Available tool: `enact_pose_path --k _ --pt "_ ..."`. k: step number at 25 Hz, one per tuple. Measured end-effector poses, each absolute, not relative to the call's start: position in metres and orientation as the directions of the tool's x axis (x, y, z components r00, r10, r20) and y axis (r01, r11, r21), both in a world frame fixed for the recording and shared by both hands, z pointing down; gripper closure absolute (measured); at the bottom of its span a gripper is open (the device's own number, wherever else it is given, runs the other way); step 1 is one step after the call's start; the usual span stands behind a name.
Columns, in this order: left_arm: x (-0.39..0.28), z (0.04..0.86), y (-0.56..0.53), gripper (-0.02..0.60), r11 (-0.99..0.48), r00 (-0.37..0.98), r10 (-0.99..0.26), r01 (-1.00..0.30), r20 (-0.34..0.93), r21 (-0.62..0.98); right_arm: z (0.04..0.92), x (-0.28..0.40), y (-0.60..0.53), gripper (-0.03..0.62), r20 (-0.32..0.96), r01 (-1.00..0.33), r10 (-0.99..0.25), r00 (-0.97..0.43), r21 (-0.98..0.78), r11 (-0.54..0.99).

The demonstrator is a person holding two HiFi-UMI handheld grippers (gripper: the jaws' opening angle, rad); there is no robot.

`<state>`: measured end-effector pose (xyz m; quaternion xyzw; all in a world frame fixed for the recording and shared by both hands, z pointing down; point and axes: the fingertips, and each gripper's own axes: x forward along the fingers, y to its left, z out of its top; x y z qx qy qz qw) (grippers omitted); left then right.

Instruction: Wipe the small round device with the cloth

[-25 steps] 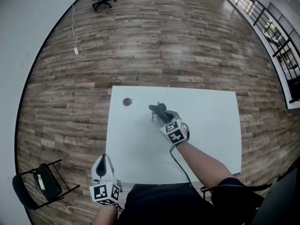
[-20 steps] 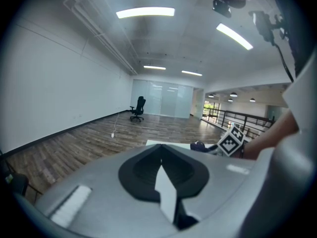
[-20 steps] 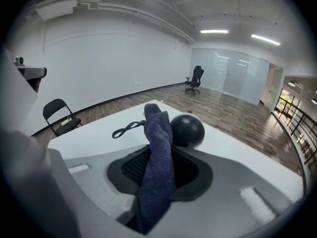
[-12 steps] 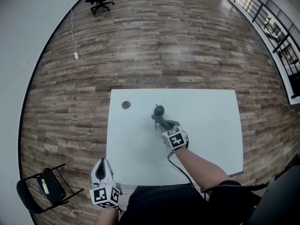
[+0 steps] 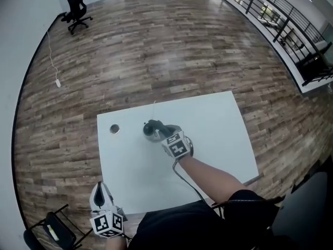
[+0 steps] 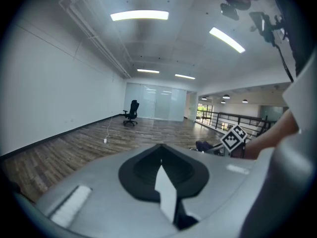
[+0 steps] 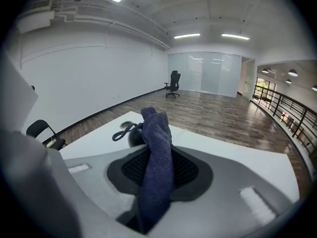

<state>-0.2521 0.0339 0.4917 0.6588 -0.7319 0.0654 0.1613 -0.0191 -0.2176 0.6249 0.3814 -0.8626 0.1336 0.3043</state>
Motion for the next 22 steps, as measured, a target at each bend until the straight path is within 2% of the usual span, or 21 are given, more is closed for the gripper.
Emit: enact_pose_path --k 22 --pt "-0.262 0.499 0.056 0.574 0.176 -0.123 -0.933 -0.976 0.339 0.130 0.617 -0.056 -0.216 0.488 0.645 -0.659 -0.538 -0.543 0.070 0.749"
